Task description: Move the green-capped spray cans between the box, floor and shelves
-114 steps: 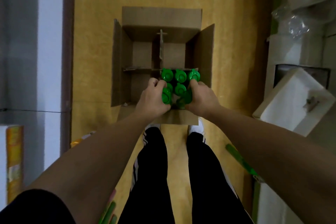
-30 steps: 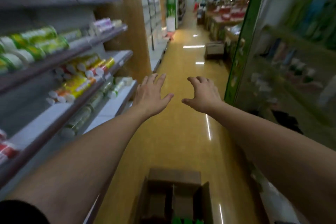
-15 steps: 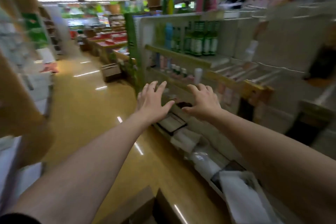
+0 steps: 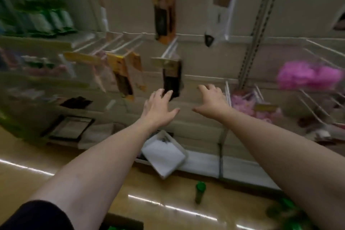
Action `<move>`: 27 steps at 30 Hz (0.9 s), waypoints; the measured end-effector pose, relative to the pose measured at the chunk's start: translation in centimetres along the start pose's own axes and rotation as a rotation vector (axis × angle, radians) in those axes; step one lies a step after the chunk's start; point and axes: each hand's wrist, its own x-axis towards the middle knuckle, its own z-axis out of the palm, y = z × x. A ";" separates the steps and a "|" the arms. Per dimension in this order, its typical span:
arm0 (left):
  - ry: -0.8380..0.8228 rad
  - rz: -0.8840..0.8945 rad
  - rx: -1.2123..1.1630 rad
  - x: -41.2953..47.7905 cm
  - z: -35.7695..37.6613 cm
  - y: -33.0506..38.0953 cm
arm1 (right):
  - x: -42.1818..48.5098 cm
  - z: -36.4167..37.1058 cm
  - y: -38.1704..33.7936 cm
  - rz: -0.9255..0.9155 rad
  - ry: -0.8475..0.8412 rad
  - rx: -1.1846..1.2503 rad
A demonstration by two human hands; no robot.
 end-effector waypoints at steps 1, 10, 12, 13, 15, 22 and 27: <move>-0.028 0.015 -0.003 0.7 1.7 1.4 | -0.1 0.8 2.2 0.033 -0.020 0.000; -0.276 0.008 -0.001 3.2 17.5 6.9 | 0.3 12.7 14.7 0.125 -0.289 0.043; -0.332 -0.027 -0.029 2.5 20.6 6.2 | 0.1 15.9 15.7 0.139 -0.350 0.049; -0.363 -0.042 -0.030 2.2 22.4 5.5 | 0.0 17.9 16.2 0.146 -0.389 0.054; -0.412 -0.066 -0.031 1.8 26.2 3.9 | -0.1 22.1 17.0 0.164 -0.458 0.066; -0.542 -0.090 -0.072 0.2 41.4 -4.2 | -0.1 38.9 19.4 0.213 -0.600 0.034; -0.619 -0.086 -0.108 -2.1 52.0 -8.6 | -0.8 50.0 21.8 0.223 -0.655 0.007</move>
